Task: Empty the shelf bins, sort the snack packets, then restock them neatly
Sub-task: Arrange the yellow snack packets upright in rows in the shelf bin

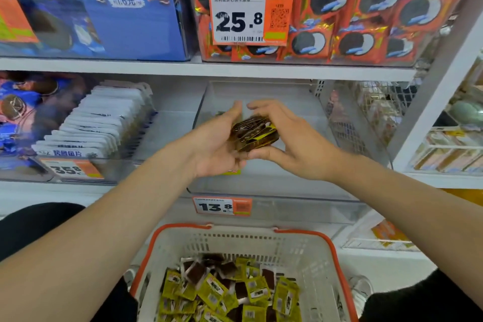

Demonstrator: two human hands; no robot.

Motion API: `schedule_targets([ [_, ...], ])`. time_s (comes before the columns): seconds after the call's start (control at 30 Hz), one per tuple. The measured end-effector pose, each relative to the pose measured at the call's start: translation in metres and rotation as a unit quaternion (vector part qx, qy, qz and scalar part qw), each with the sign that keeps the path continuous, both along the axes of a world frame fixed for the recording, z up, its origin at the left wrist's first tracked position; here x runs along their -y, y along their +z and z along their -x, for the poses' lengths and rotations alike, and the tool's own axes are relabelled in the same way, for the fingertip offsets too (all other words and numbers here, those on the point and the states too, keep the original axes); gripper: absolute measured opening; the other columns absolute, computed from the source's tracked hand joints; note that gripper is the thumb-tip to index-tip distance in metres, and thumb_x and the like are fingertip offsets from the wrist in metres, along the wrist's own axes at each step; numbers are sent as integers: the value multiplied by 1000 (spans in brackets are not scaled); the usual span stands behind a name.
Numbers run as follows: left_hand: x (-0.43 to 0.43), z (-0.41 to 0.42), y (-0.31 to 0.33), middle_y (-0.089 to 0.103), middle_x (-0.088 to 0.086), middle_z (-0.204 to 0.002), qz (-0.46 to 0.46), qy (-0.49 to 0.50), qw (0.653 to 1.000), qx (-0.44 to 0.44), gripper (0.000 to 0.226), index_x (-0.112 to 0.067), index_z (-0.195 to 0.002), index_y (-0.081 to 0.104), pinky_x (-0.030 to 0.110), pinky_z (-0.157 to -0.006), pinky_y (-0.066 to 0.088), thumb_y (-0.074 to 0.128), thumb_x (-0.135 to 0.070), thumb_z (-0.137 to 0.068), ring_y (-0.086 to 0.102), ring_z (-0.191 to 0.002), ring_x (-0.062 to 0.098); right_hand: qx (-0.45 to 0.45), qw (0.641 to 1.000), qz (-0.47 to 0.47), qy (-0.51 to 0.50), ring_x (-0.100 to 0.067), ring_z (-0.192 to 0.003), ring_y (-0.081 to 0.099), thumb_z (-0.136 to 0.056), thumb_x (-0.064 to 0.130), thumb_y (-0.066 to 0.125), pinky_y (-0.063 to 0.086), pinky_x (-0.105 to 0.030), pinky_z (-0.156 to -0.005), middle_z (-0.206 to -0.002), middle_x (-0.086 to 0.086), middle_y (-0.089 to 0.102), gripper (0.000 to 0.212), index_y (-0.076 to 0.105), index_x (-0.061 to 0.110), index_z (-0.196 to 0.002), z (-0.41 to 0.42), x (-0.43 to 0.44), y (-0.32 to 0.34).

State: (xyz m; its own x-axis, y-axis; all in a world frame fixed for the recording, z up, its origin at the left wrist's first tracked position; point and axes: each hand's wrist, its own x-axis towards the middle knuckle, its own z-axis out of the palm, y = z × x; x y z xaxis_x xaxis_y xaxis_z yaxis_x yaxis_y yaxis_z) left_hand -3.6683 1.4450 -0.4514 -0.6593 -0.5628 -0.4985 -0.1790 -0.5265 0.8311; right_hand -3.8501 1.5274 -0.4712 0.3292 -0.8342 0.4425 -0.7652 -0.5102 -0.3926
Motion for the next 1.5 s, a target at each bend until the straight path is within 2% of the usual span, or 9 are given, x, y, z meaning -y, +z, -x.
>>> schedule_targets([
  [0.17, 18, 11, -14, 74, 22, -117, 142, 53, 984, 94, 46, -10, -116, 71, 45, -97, 56, 44, -46, -108, 71, -102, 32, -22, 994, -46, -93, -6, -63, 55, -91, 64, 66, 44, -33, -55, -70, 11, 55, 53, 43, 19, -104, 17, -5, -6],
  [0.3, 20, 11, -38, 61, 25, -87, 489, -132, 780, 367, 24, -8, -66, 52, 43, -79, 54, 58, 6, -85, 64, -100, 42, -192, 957, -156, -150, -21, -69, 59, -86, 78, 60, 52, -42, -61, -73, 6, 54, 61, 39, 24, -102, 30, -1, -39],
  [0.5, 21, 12, -57, 49, 7, -106, 564, -264, 649, 436, 51, -9, -103, 61, 33, -77, 43, 98, -16, -68, 56, -104, 28, -135, 951, -248, -129, -23, -88, 60, -87, 73, 64, 53, -41, -77, -95, 0, 58, 67, 46, 17, -120, 31, 14, -62],
  [0.7, 22, 11, -57, 53, 14, -109, 612, -206, 633, 426, 27, -3, -110, 60, 36, -78, 43, 51, 14, -91, 59, -102, 34, -134, 947, -279, -85, -16, -91, 59, -90, 65, 68, 45, -32, -74, -102, 4, 61, 57, 52, 21, -122, 29, 22, -58],
  [1.03, 32, 25, -32, 61, 21, -120, 670, -165, 566, 450, 41, -1, -124, 62, 40, -82, 50, 61, 15, -86, 61, -114, 39, -134, 945, -291, -65, -18, -87, 58, -90, 64, 69, 41, -28, -64, -96, 1, 61, 53, 52, 17, -108, 1, 38, -56],
  [1.23, 23, 8, 0, 61, 4, -104, 754, -122, 394, 512, 29, -22, -94, 58, 49, -103, 32, 72, -2, -80, 43, -129, 36, -72, 940, -306, -131, -26, -109, 61, -94, 59, 67, 50, -36, -88, -123, -8, 62, 69, 44, 14, -141, -23, 64, -61],
  [1.3, 27, -11, -1, 56, 3, -109, 751, -108, 421, 497, 22, -22, -98, 65, 50, -101, 31, 71, -7, -83, 38, -130, 35, -56, 934, -308, -170, -30, -112, 60, -94, 57, 69, 50, -38, -92, -128, -13, 58, 76, 37, 11, -146, -31, 72, -61],
  [1.43, 25, -41, -9, 31, 4, -161, 681, -58, 596, 421, 36, -33, -132, 63, 54, -110, 28, 62, -26, -98, 23, -146, 33, 17, 911, -296, -287, -35, -107, 59, -85, 56, 79, 50, -42, -85, -120, -14, 51, 87, 30, 9, -139, -49, 84, -63],
  [1.5, 18, -44, -13, 24, 6, -165, 674, -62, 609, 413, 41, -30, -138, 58, 53, -112, 28, 61, -25, -97, 22, -147, 35, 9, 909, -297, -292, -37, -108, 61, -86, 53, 80, 48, -39, -80, -124, -17, 56, 93, 25, 7, -144, -59, 86, -65],
])
